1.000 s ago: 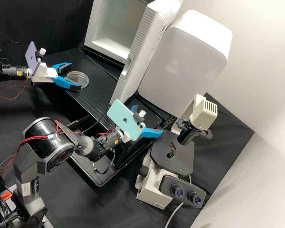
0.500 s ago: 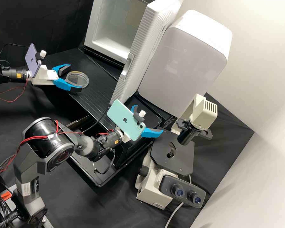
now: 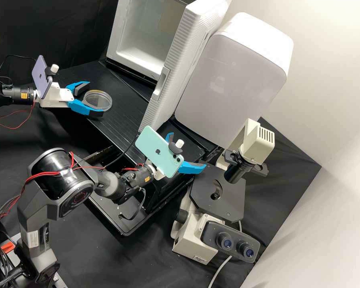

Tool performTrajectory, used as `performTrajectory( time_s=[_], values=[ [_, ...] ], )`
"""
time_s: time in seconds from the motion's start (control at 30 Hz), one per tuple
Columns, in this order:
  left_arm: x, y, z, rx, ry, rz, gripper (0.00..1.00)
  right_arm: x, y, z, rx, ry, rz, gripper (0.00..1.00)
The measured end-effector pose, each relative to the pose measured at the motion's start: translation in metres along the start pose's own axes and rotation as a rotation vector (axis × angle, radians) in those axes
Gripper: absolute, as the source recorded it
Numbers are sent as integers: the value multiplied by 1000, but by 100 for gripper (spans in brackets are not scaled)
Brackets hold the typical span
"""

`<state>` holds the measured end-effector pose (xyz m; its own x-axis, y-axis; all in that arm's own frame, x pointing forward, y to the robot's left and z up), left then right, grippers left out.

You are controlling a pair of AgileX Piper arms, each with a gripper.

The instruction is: Place the petri dish in the incubator

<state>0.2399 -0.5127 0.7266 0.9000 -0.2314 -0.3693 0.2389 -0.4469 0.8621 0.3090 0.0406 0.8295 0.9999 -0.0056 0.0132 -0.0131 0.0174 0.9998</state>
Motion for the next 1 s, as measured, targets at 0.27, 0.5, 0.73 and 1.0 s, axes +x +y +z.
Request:
performTrajectory(
  time_s=[0.27,0.5,0.73,1.0],
  values=[
    [4,1,2,56,12,-19,100,0,0,0,0,0,0,100],
    [6,-2,5,67,18,-26,100,0,0,0,0,0,0,100],
    [7,-5,5,70,27,-20,0,0,0,0,0,0,0,100],
    [8,-6,6,64,32,-13,0,0,0,0,0,0,0,100]
  ],
)
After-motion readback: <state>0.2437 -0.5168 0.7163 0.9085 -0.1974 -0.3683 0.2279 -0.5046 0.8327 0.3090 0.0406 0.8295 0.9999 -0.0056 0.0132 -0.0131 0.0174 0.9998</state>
